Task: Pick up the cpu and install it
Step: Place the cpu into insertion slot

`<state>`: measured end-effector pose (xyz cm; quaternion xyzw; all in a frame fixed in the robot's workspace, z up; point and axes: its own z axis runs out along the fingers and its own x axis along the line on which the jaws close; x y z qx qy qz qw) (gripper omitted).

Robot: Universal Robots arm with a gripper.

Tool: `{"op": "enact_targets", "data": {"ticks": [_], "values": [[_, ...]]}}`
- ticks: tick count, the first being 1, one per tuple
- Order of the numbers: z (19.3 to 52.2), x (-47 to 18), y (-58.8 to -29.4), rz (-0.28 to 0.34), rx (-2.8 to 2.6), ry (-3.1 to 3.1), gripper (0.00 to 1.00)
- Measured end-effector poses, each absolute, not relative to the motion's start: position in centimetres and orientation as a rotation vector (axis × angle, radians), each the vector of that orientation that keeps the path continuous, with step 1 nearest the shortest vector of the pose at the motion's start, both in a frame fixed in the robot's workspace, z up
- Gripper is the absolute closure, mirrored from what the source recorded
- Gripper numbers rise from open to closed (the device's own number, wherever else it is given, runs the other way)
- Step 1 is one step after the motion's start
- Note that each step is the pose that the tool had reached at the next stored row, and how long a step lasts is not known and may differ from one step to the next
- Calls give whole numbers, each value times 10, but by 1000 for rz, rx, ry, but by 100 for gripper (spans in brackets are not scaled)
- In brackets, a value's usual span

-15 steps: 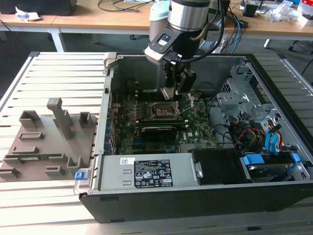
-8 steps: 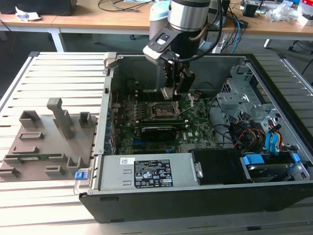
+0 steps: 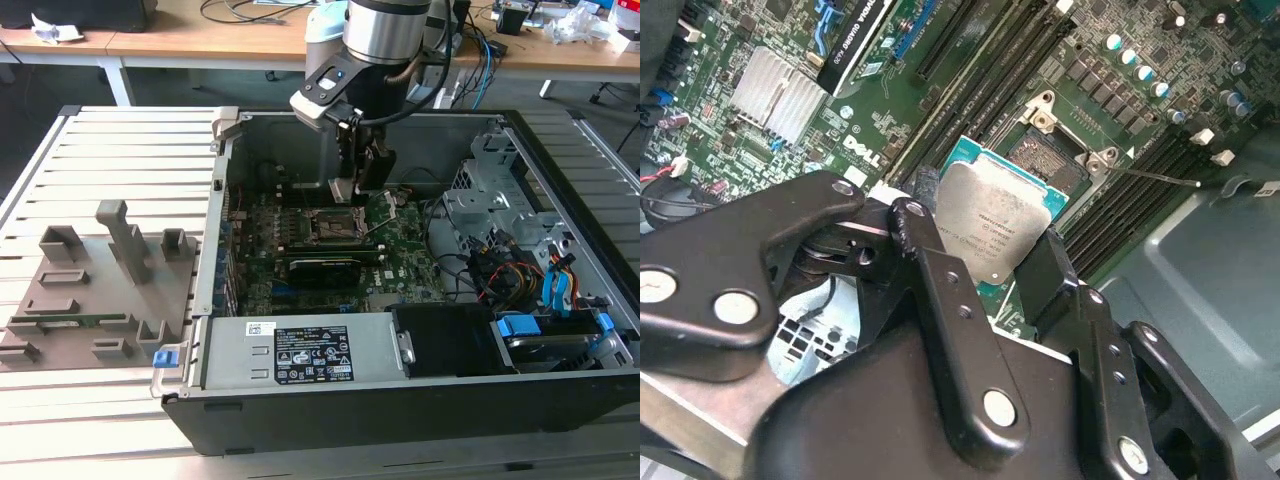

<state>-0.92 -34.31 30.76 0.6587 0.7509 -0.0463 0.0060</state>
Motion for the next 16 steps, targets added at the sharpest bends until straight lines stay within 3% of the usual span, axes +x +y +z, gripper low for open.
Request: {"op": "enact_targets", "data": {"ticks": [16], "values": [[307,-9,-343,-157,2207,2213,45]]}}
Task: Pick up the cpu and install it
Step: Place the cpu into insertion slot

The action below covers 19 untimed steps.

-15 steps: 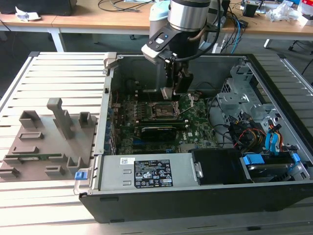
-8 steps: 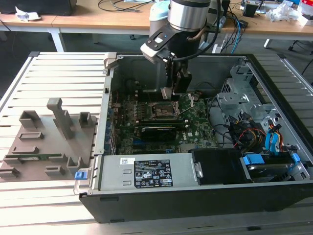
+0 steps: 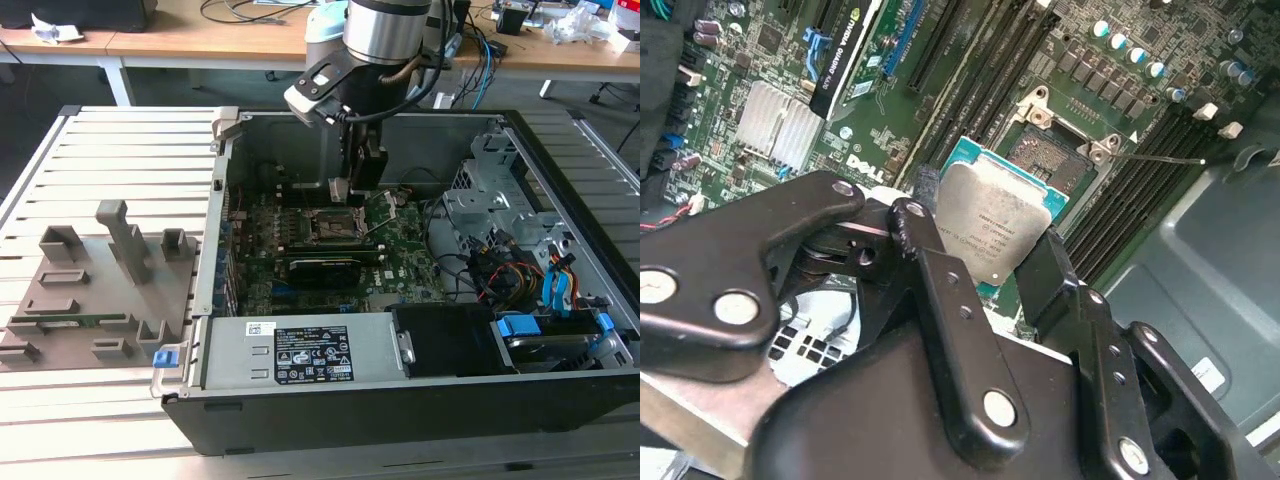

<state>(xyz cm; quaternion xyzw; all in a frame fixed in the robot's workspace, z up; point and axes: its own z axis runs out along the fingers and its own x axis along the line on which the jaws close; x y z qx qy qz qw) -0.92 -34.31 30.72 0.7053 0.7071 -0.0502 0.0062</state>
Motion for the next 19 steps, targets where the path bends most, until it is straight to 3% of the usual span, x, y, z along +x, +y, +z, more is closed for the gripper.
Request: {"op": "enact_targets", "data": {"ticks": [10,13,19], "values": [[307,-9,-343,-163,2274,2142,45],[307,-9,-343,-71,2320,2192,45],[306,-10,-343,-70,2168,2344,45]]}}
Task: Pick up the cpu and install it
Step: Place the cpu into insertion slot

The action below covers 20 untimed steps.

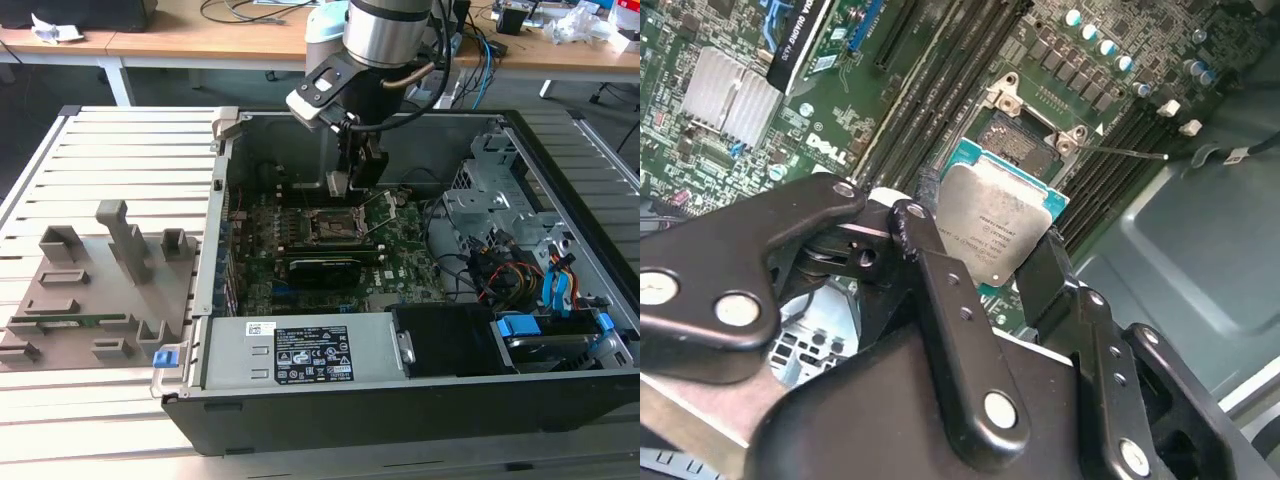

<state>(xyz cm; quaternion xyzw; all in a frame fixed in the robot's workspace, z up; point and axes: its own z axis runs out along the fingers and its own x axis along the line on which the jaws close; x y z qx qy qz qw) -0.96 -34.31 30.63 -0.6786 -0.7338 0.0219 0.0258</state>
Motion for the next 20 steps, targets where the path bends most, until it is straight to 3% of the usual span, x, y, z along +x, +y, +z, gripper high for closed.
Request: {"op": "enact_targets", "data": {"ticks": [10,20], "values": [[304,-10,-343,35,-2113,-2282,45],[281,-9,-335,62,-2155,-2262,45]]}}
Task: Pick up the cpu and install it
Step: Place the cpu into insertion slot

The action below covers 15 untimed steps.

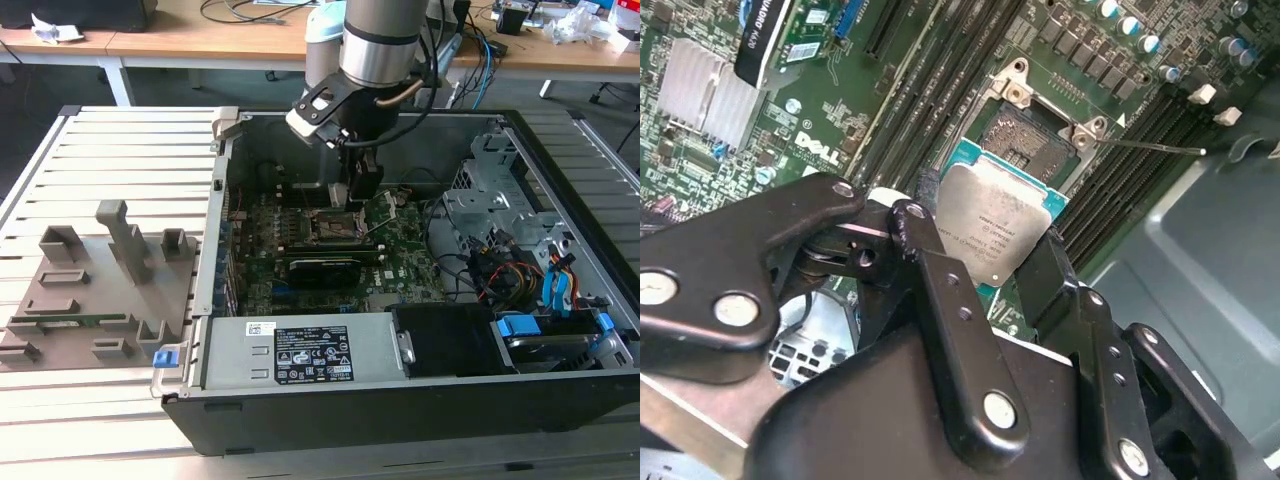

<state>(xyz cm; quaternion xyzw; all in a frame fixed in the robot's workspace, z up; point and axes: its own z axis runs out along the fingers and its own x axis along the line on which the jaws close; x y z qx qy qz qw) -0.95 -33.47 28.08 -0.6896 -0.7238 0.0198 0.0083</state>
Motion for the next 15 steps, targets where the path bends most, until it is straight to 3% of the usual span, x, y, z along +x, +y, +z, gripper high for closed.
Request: {"op": "enact_targets", "data": {"ticks": [7,15], "values": [[269,-10,-334,62,-2155,-2262,45],[251,-9,-312,95,-2180,-2264,45]]}}
